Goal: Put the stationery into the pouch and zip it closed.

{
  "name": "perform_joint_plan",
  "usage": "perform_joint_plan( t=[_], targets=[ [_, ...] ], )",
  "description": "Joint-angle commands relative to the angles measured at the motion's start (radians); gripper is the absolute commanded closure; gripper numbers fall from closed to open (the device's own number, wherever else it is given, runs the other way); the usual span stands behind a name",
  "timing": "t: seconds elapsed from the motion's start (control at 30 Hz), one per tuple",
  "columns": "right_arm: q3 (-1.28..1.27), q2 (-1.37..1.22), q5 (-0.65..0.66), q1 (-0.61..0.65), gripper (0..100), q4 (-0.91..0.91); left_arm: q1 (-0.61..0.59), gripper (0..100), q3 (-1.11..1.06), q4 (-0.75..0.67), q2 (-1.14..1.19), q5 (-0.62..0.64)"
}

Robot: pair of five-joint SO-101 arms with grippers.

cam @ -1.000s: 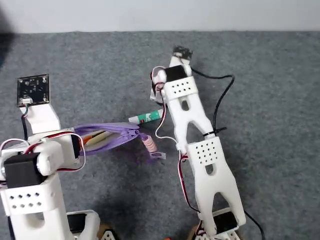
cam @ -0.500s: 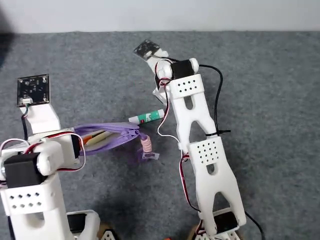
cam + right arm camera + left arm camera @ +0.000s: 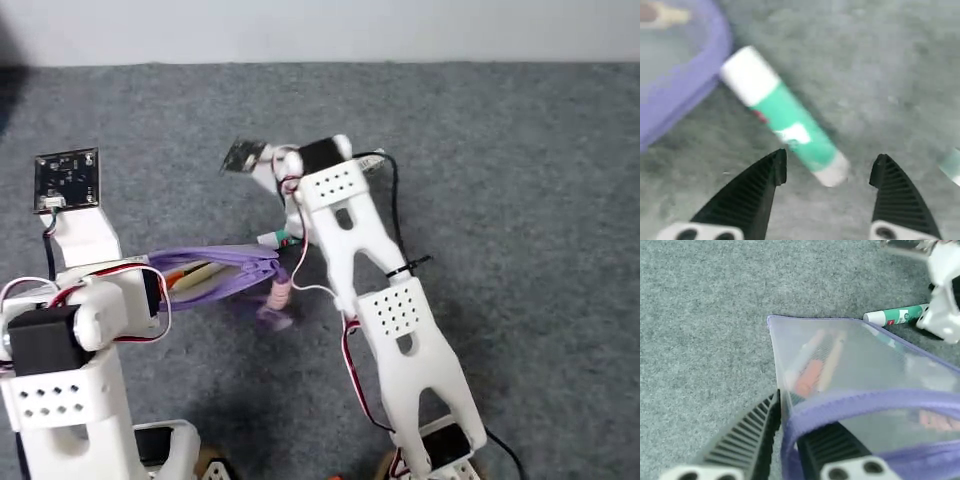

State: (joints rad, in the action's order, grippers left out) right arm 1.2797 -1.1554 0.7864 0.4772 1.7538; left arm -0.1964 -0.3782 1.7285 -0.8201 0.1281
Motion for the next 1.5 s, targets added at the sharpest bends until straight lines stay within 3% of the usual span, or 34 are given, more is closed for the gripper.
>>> perform_joint_plan(
  t=[0.0, 0.43, 0.53, 0.7, 0.9, 1.17, 1.3, 1.47],
  targets=[
    [-0.086, 0.131, 0.051, 0.036, 72.0, 0.044, -0.002, 99, -0.001, -0.014, -0.003, 0.012],
    [-0.164, 0.081, 0.052, 0.047, 72.2, -0.061, -0.002, 99, -0.001, -0.015, -0.003, 0.012],
    [-0.160, 0.056, 0.052, 0.035, 78.8, -0.047, -0.002, 99, -0.001, -0.015, -0.003, 0.012],
    [-0.160, 0.051, 0.052, 0.004, 99.7, 0.031, -0.002, 99, -0.001, -0.014, -0.003, 0.012],
    [-0.163, 0.070, 0.052, -0.102, 99.0, 0.044, -0.002, 99, -0.001, -0.014, -0.003, 0.012],
    [-0.218, 0.240, -0.077, -0.213, 98.9, 0.045, -0.002, 99, -0.001, -0.014, -0.003, 0.012],
    [-0.419, 0.421, -0.089, -0.237, 98.9, 0.045, -0.002, 99, -0.001, -0.017, -0.003, 0.012],
    [-0.712, 0.754, -0.224, -0.226, 98.9, 0.042, 0.003, 99, 0.001, -0.021, 0.006, 0.012]
  ],
)
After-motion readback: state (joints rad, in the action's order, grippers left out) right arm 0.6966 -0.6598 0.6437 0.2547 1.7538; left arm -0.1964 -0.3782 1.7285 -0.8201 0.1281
